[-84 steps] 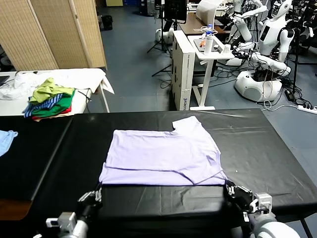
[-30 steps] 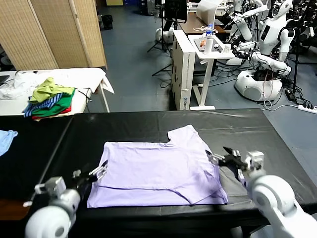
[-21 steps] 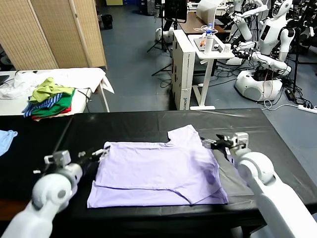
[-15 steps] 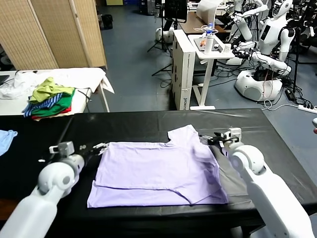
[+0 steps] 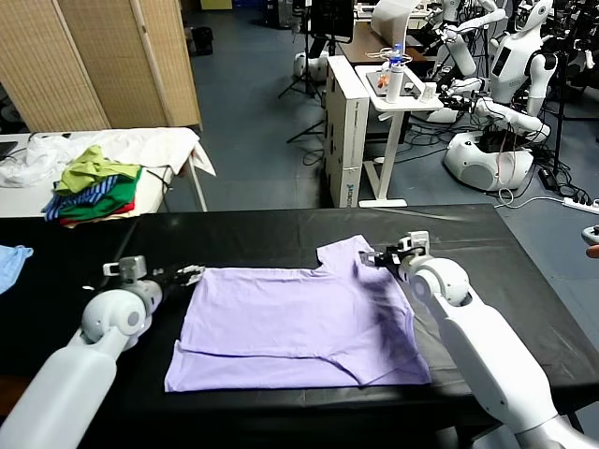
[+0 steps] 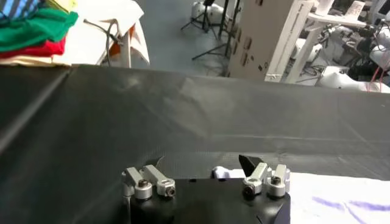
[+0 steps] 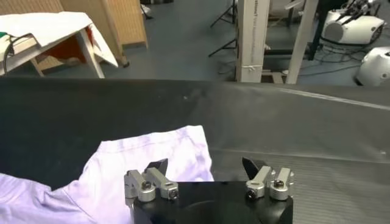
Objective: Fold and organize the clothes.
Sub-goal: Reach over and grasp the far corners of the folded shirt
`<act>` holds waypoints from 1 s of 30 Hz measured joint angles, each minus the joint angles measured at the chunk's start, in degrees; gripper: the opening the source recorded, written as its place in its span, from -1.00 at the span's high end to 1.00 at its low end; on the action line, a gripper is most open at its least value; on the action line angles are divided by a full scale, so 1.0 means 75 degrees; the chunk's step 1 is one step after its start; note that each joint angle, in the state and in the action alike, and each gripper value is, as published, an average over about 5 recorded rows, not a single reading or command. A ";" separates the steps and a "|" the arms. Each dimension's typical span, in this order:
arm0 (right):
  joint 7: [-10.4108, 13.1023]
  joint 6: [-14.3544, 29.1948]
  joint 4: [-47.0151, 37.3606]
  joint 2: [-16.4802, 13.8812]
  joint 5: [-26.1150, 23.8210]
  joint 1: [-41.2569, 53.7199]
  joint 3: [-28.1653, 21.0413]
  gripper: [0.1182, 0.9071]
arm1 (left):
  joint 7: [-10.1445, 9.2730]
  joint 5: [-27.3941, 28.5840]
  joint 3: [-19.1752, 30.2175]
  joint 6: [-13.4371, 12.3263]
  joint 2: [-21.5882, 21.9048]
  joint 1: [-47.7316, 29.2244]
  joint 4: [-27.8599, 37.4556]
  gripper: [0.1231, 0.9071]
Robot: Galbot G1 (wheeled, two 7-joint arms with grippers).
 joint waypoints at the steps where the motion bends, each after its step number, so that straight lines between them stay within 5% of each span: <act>1: -0.0011 -0.0001 -0.0007 0.0004 -0.0011 -0.0007 -0.0004 -0.99 | 0.0008 -0.0011 0.0022 0.0012 -0.0008 -0.0021 0.0017 -1.00; 9: -0.0115 0.0035 -0.0141 0.0045 -0.0101 -0.0009 -0.0012 -0.63 | 0.0026 0.0019 0.0230 0.0059 -0.0121 -0.0238 0.0233 -0.90; 13: -0.0147 0.0050 -0.0184 0.0083 -0.0121 0.0000 -0.0009 -0.31 | 0.0021 0.0069 0.0290 0.0080 -0.0158 -0.0281 0.0300 -0.50; 21: -0.0191 0.0095 -0.0215 0.0108 -0.0159 0.0010 -0.0009 0.62 | 0.0068 0.0095 0.0327 0.0152 -0.0174 -0.0206 0.0254 0.71; 24: -0.0231 0.0255 -0.0214 0.0110 -0.0206 0.0007 -0.0010 0.80 | 0.0084 0.0104 0.0343 0.0175 -0.0204 -0.0195 0.0238 0.91; 30: -0.0353 0.0683 -0.0072 0.0055 -0.0245 -0.0085 0.0090 0.95 | 0.0118 0.0181 0.0345 0.0113 -0.0253 -0.0204 0.0193 0.94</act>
